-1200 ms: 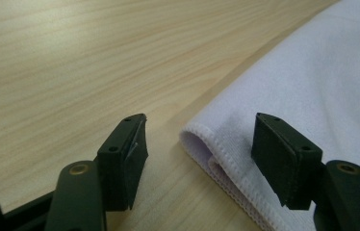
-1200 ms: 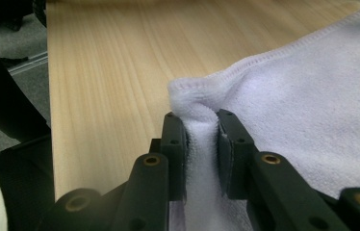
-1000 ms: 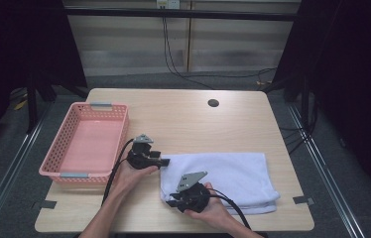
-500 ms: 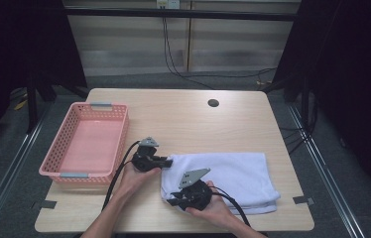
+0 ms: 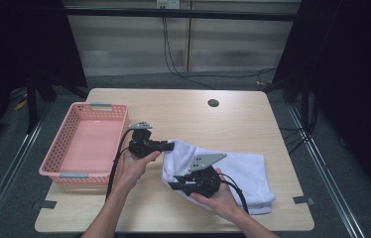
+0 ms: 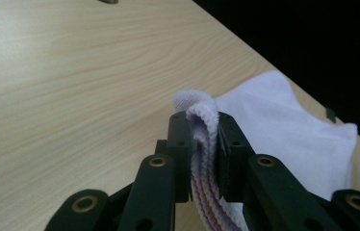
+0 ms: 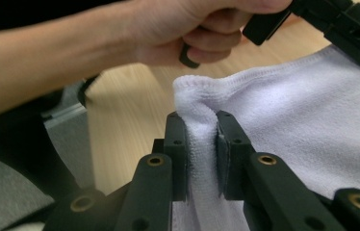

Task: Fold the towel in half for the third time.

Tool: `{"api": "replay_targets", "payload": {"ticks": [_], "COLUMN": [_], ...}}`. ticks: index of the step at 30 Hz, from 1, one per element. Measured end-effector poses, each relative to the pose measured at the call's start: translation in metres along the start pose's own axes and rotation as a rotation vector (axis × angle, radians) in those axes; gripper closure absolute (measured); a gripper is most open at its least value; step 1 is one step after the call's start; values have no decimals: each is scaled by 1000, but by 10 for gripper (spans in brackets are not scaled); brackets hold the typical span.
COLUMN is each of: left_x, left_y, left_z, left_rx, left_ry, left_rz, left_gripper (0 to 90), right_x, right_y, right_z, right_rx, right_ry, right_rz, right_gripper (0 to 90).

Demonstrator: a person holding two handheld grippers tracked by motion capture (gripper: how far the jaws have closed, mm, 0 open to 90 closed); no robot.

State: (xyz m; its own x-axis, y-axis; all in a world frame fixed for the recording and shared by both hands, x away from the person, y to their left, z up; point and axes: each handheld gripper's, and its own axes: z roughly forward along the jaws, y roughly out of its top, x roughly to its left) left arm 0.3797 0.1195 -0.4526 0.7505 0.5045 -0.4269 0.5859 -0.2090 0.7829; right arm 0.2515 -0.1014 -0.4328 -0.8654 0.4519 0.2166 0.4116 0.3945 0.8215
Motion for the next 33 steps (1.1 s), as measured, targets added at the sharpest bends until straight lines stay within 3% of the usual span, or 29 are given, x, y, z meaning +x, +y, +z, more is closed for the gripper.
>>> {"api": "replay_targets", "payload": {"ticks": [7,13,18,21,24,29,33], "left_x": [-7,-7,-22,-21,-19,-33,-43], "left_y": [21,34,48,43,35,41,46], "left_z": [-21,-40,-59,-53,-43,-25,-5], "left_rx": [15,-13,-33,1,17,4,20], "left_ry": [57,51,88,120,103,61,59], "left_rz": [62,66,115,123,126,135,156], "left_gripper": [785,787,786,786,786,781,777], "right_x": [7,13,23,25,21,20,12], "right_y": [25,47,68,62,46,32,18], "right_z": [-2,-2,-2,4,8,-12,-31], "right_rx": [-63,-92,-139,-140,-144,-168,-188], "right_ry": [18,28,55,44,38,13,-14], "right_rz": [8,-18,-40,-38,5,21,54], "right_gripper": [775,781,783,783,785,783,782]}}
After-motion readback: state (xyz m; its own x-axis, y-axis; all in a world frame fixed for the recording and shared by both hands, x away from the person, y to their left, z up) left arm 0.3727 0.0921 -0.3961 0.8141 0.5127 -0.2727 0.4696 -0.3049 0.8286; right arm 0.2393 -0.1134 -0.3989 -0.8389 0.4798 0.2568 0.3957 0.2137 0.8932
